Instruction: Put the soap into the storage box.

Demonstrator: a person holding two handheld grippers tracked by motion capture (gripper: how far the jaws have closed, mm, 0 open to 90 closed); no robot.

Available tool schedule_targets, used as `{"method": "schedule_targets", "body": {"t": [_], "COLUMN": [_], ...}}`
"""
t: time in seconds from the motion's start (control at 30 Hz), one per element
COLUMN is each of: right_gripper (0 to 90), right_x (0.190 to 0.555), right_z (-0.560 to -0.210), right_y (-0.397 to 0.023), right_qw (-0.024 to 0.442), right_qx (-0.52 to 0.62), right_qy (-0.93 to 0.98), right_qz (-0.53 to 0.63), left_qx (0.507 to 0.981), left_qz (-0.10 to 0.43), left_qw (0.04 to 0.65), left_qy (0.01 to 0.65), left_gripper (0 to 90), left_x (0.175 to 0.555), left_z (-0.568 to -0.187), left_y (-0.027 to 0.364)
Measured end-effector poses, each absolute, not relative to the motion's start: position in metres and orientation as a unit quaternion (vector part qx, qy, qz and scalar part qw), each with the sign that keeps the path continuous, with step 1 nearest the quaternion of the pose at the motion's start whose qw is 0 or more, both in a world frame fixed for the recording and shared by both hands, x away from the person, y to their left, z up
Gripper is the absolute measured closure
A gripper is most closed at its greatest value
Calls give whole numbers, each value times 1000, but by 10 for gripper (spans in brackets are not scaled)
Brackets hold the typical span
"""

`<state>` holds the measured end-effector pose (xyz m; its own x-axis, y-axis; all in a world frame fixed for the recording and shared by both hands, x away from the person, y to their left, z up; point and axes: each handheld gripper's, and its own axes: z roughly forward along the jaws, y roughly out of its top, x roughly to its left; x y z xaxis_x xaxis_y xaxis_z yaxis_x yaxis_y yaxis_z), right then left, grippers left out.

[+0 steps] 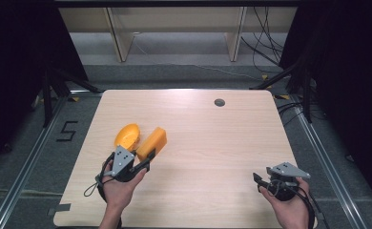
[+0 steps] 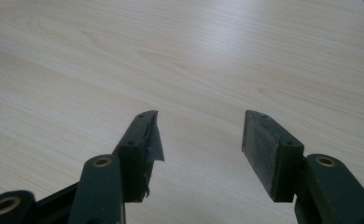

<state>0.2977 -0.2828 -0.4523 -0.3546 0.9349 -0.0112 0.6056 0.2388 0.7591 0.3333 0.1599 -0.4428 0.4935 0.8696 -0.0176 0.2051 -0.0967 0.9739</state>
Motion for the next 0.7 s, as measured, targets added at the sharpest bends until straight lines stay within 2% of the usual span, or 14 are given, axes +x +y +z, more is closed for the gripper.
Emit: {"method": "schedule_targets", "body": {"t": [0.7], "right_gripper": [460], "right_x": [298], "right_z": [-452], "right_y": [-284], "right_qw": [252], "right_qx": [513], "right_qy": [741], "right_qz": [352], "left_qx": [638], "left_qz": [334], "left_qw": [538], "left_qy": [438], "left_gripper": [602], "left_x": [350], "left_z": [-438], "left_y": [178]}}
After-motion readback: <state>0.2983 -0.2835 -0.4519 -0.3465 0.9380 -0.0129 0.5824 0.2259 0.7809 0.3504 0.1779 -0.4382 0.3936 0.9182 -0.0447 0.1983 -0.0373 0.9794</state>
